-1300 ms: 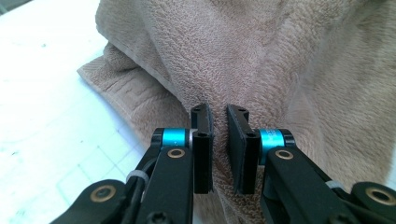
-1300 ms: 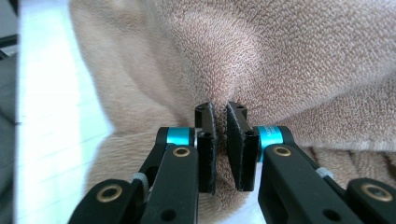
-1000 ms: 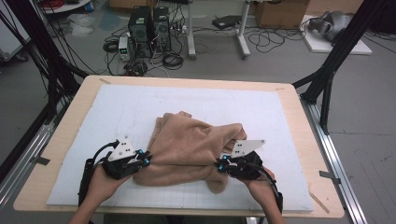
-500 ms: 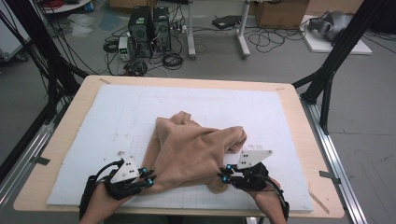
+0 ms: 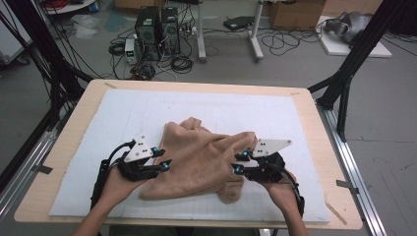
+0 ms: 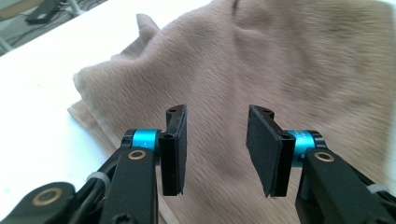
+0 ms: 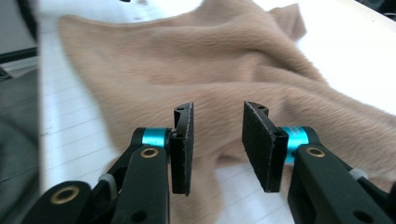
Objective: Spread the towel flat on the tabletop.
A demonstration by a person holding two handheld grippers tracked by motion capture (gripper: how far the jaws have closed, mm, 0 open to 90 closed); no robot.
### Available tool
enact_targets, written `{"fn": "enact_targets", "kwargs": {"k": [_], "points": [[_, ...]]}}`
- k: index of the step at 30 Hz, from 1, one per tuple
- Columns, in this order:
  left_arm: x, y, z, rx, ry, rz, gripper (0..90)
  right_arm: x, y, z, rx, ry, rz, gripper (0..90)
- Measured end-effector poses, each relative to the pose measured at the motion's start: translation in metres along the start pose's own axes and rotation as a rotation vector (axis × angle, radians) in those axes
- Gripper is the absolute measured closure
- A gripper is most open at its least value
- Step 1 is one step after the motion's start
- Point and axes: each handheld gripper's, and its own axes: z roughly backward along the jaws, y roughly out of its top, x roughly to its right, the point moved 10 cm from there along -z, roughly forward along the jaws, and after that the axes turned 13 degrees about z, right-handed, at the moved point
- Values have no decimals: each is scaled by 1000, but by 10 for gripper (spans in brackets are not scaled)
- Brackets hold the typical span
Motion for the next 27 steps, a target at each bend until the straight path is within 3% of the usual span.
{"fn": "enact_targets", "kwargs": {"k": [5,11,14,21,27], "points": [[-14,-12,-29,-96,28,9,578,19,-3,-23,-42,-25,-28,581],[-31,-35,-56,-216,60,45,544,24,-12,-54,-107,-6,-48,552],[-30,-35,-58,-204,34,63,594,23,-17,-65,-148,-1,-31,601],[-25,-36,-57,-206,21,37,787,16,-26,-72,-182,43,-36,808],[-24,-36,-52,-206,27,34,846,12,-24,-69,-175,71,-15,857]]}}
